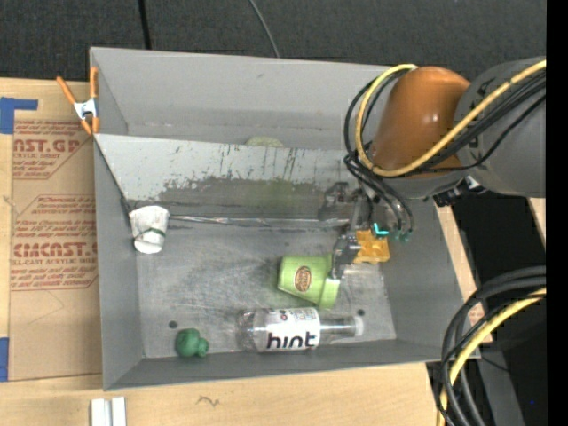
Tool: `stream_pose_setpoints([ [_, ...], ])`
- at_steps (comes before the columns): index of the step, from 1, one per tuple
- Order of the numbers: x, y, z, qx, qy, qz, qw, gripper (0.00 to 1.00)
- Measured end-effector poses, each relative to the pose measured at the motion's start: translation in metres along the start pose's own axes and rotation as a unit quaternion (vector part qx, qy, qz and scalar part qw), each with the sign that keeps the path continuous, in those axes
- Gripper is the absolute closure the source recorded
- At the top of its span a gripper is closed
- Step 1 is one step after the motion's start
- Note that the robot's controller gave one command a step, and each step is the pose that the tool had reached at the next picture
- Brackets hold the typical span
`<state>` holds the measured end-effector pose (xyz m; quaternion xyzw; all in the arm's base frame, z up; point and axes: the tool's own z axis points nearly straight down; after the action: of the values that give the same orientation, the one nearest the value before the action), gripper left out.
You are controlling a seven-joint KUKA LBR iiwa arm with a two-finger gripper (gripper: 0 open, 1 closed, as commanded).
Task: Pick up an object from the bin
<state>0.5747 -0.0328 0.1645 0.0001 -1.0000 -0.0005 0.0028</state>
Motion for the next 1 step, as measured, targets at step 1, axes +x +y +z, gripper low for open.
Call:
stream_pose_setpoints([
  [1, -0.0014, 0.0, -0.0035, 0.0, -0.0038, 0.0, 1.0, 0.0],
])
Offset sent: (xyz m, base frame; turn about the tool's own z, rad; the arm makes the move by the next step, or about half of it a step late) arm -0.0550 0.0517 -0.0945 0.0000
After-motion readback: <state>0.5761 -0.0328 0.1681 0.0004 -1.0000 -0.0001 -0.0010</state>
